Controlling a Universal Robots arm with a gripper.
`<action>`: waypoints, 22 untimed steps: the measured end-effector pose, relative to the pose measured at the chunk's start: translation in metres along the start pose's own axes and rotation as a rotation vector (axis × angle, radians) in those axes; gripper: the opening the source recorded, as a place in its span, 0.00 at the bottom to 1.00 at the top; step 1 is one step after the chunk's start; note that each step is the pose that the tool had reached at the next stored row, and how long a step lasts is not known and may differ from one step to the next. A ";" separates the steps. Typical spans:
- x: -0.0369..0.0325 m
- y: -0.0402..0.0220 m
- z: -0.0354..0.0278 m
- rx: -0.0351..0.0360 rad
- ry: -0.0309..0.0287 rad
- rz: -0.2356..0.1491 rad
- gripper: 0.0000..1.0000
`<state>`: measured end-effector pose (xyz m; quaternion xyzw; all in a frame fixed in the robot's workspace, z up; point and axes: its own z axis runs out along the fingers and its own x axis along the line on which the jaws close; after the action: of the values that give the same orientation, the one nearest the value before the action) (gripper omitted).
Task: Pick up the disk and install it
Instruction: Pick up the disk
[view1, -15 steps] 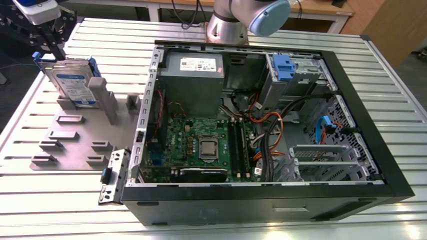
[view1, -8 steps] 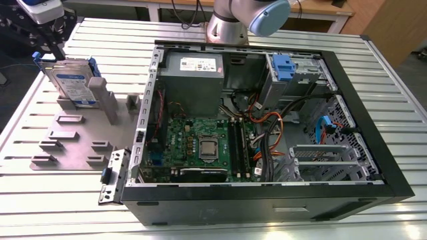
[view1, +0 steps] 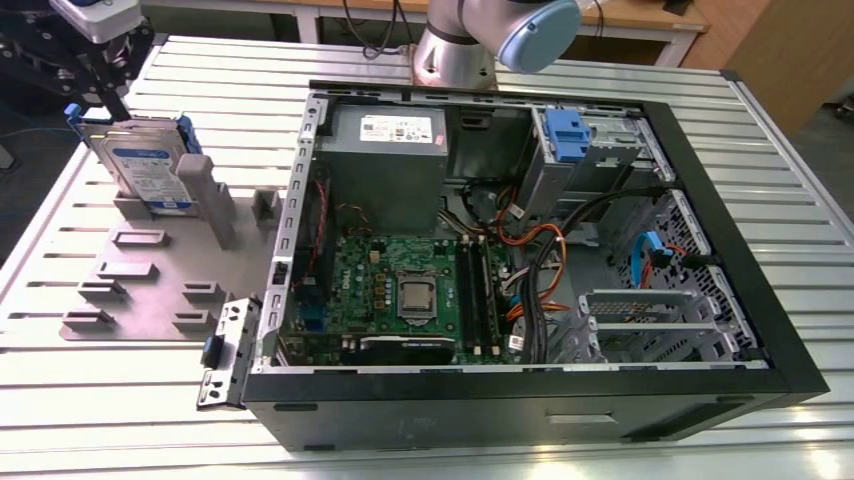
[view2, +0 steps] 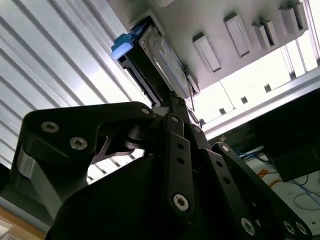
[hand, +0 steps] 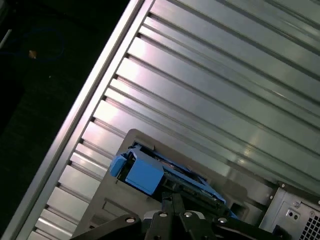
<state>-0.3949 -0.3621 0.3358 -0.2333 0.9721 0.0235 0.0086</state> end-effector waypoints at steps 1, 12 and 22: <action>0.0000 0.0000 0.0001 -0.0005 0.0008 -0.020 0.11; 0.0000 0.0000 0.0001 -0.0022 0.0034 -0.079 0.11; 0.0000 0.0000 0.0004 -0.0058 0.0087 -0.210 0.11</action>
<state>-0.3949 -0.3621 0.3353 -0.3338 0.9423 0.0243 0.0061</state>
